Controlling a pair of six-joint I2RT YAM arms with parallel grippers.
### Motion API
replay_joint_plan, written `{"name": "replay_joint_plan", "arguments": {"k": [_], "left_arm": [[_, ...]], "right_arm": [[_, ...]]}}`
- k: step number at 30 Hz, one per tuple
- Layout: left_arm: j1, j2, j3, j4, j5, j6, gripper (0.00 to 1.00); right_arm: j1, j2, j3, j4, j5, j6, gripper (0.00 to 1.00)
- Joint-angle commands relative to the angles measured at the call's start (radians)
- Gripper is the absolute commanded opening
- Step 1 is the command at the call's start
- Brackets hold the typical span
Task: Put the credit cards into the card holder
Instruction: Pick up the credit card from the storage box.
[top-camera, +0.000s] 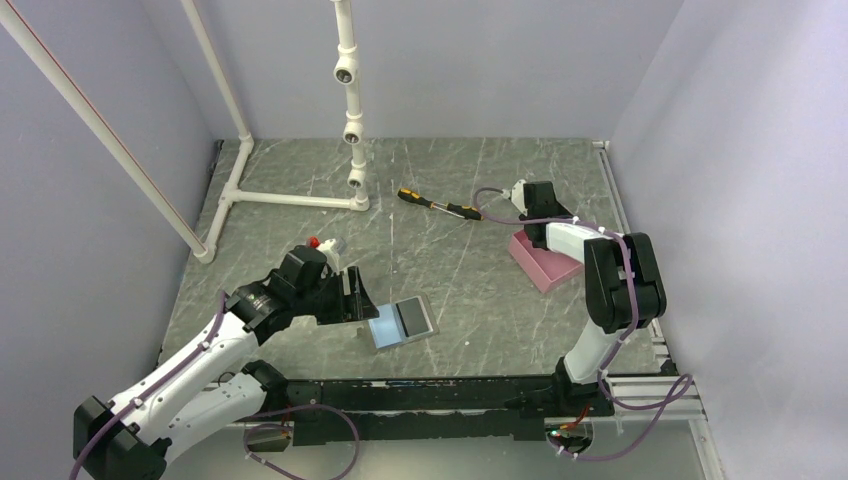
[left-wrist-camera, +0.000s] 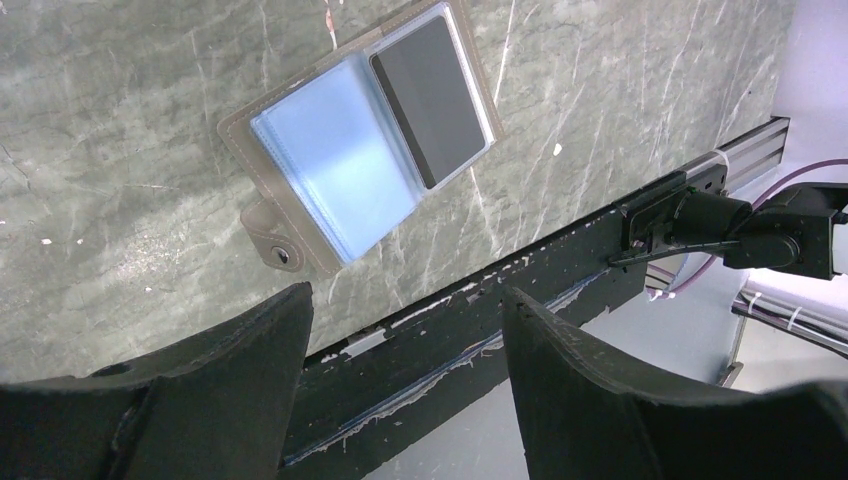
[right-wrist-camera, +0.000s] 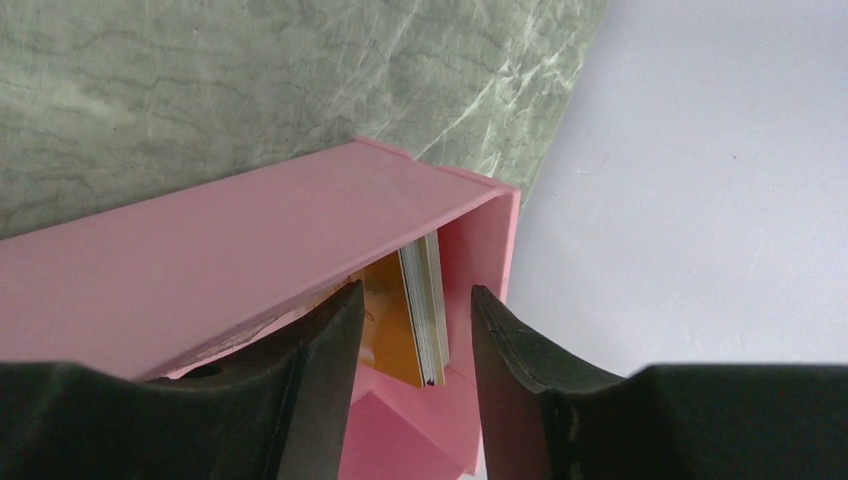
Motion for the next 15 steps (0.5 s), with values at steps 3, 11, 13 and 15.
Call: {"name": "replay_joint_plan", "arguments": {"k": [3,11,13,15], "left_arm": [[0.006,-0.023,0.002,0.005,0.011,0.005,0.74],[0.007,-0.032,-0.004,0.002,0.016,0.002,0.74],[0.007,-0.034,-0.005,0.003,0.018,0.001,0.74],[0.007,-0.035,-0.008,0.009,0.023,-0.002,0.74]], "right_arm": [[0.006,0.005,-0.01,0.057,0.022,-0.01,0.39],[0.004,-0.016,-0.016,0.039,0.009,-0.007,0.34],[0.004,-0.028,-0.026,0.033,-0.01,0.003,0.42],[0.006,-0.043,-0.047,0.039,-0.028,0.012,0.47]]}}
